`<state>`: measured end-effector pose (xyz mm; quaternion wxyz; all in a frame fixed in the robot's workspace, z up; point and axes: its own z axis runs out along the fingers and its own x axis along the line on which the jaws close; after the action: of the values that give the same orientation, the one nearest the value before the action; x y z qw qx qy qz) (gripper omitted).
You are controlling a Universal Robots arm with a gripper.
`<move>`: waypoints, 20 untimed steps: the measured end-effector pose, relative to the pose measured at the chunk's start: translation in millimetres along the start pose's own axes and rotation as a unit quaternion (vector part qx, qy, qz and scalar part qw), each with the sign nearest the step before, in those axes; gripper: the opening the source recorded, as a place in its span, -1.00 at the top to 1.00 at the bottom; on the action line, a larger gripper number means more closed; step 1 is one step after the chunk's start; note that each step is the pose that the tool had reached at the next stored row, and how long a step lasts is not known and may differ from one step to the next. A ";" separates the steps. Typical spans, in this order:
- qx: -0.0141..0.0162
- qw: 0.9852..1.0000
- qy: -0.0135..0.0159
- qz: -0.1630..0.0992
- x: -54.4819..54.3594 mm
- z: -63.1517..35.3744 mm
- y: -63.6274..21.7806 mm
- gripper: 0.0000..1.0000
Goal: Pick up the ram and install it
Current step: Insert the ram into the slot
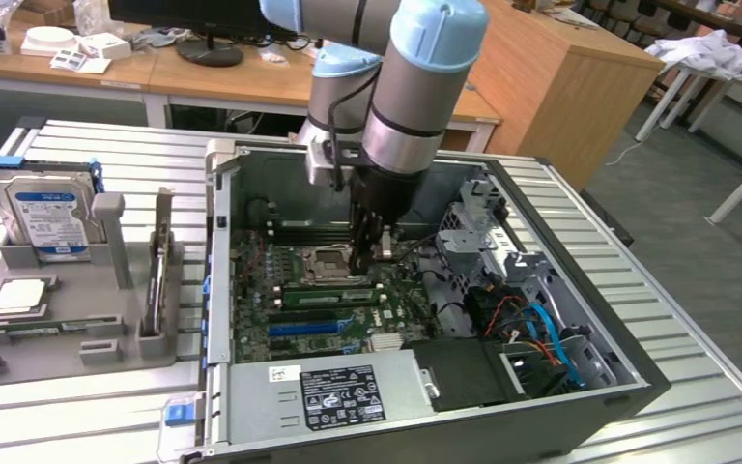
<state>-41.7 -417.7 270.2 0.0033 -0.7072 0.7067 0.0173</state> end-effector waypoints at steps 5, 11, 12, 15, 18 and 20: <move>0.000 1.000 0.000 0.000 -0.4 -13.8 0.2 0.62; 0.000 1.000 0.000 0.000 -0.8 -28.2 0.5 0.62; 0.000 1.000 0.000 0.000 -0.9 -30.7 0.6 0.62; 0.000 1.000 0.000 0.000 -1.1 -37.9 0.7 0.62; 0.000 1.000 0.000 0.000 -1.3 -45.3 0.9 0.62; 0.000 1.000 0.000 0.000 -1.5 -50.4 0.9 0.62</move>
<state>-41.7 -417.7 320.6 0.0030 -0.7073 0.7067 0.0170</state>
